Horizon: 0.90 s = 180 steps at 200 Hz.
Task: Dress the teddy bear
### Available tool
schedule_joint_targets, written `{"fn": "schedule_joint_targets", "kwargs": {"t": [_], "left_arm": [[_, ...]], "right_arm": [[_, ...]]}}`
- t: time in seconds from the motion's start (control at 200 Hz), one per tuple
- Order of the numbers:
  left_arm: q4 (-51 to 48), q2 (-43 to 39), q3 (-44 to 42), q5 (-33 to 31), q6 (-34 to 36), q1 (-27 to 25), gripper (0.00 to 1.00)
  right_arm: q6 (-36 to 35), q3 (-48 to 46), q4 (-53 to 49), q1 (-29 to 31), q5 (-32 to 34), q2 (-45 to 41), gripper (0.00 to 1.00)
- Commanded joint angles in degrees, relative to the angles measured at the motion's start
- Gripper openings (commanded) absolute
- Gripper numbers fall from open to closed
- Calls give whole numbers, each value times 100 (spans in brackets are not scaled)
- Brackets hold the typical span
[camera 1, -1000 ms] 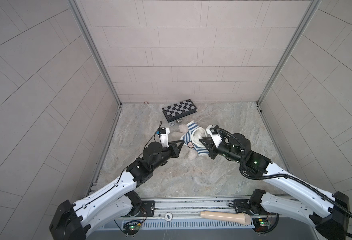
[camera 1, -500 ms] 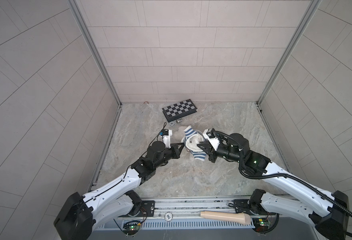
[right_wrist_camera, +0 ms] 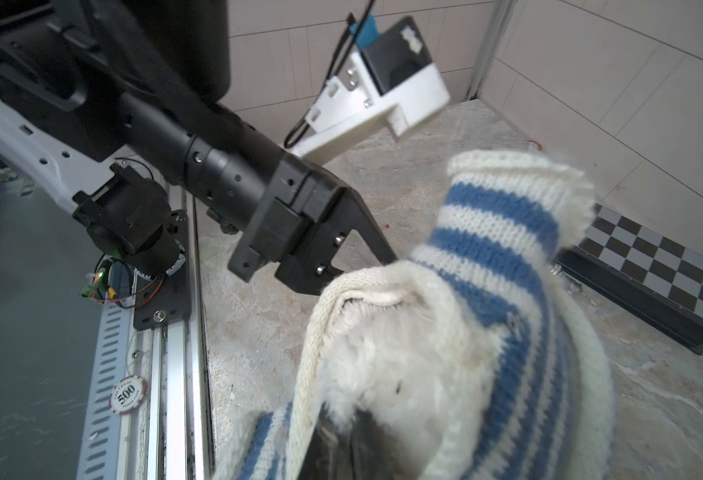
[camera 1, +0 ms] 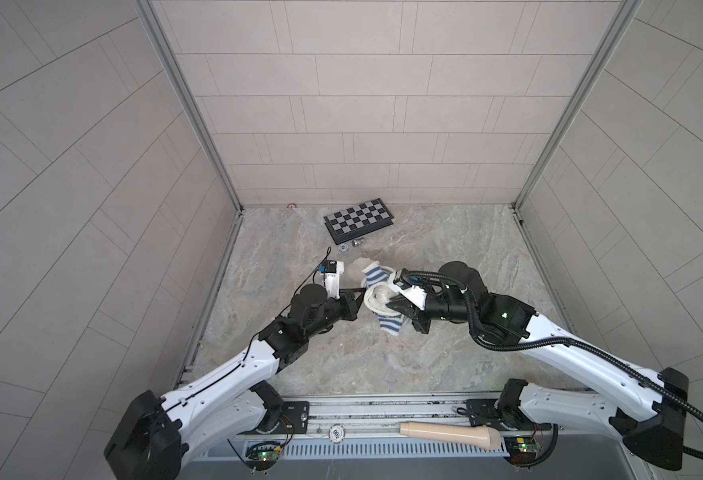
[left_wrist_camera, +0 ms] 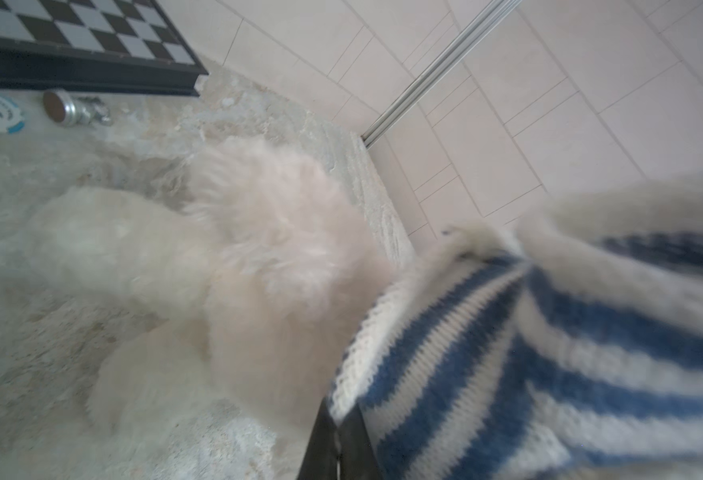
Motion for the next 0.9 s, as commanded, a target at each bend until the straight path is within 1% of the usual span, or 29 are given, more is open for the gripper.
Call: {"fn": "schedule_joint_targets", "kwargs": {"t": [0.0, 0.08, 0.125, 0.195, 0.26, 0.33, 0.425, 0.471, 0.551, 0.611, 0.666, 0.786, 0.896], "left_arm": [[20, 277, -72, -431, -203, 123, 0], [106, 433, -82, -405, -239, 123, 0], [197, 479, -90, -290, -208, 123, 0], [453, 359, -152, -97, -71, 89, 0], [548, 168, -149, 209, 227, 13, 0], [299, -136, -136, 444, 658, -82, 13], [-210, -652, -200, 590, 1091, -140, 30], [-531, -898, -202, 625, 1286, -132, 37], [-1063, -1273, -147, 707, 1585, -134, 51], [-1319, -1484, -83, 826, 1714, -132, 61], [-1497, -1614, 16, 901, 1777, -132, 65], [-1497, -1704, 255, 886, 1601, -132, 67], [-1333, -1509, 535, 850, 1419, -132, 77]], "right_arm": [[-604, 160, -453, 189, -602, -165, 0], [-754, 173, -593, 217, -742, -258, 0], [-809, 186, -672, 219, -735, -282, 0], [-837, 190, -750, 219, -544, -304, 0], [-844, 208, -818, 218, -319, -278, 0], [-794, 196, -791, 210, 72, -270, 0], [-703, 184, -743, 186, 760, -304, 0], [-666, 176, -724, 174, 1036, -315, 0], [-695, 148, -653, 139, 1369, -360, 0], [-798, 134, -608, 130, 1447, -374, 0], [-906, 125, -561, 130, 1447, -382, 0], [-1230, 73, -562, 130, 1186, -327, 0], [-1488, 124, -696, 139, 942, -194, 0]]}}
